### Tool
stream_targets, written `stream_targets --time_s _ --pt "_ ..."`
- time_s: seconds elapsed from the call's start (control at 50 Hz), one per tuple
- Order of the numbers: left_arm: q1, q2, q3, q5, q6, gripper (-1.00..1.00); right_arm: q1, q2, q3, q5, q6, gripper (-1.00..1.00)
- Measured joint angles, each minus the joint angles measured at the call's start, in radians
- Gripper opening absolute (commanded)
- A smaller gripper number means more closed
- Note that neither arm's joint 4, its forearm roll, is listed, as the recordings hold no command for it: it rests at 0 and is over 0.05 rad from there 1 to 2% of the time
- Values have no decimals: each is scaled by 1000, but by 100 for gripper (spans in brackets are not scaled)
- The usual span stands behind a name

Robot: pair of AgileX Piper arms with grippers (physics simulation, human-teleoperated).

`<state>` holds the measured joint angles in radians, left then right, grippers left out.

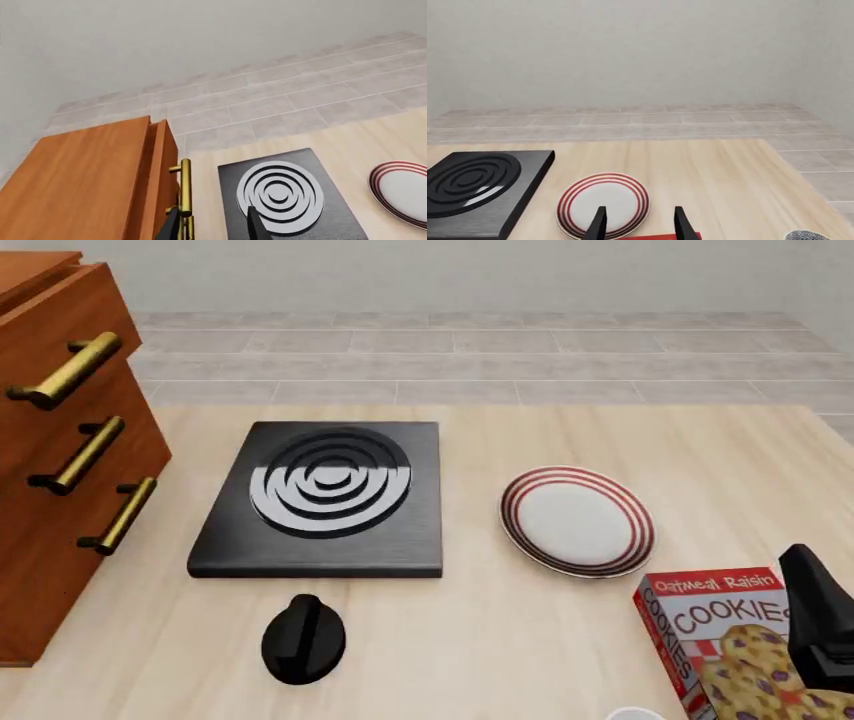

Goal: Pick the akita bowl in the top layer of the wooden cabinet and place it on the plate.

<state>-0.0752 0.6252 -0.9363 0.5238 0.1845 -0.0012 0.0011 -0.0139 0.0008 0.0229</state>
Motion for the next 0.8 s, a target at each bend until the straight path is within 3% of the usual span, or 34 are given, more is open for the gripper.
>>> stream_targets --time_s 0.24,0.8 --pt "35 20 -39 61 87 100 -1 0 -1 0 3 100" --pt "71 77 -167 207 169 100 -1 0 -4 -2 3 100"
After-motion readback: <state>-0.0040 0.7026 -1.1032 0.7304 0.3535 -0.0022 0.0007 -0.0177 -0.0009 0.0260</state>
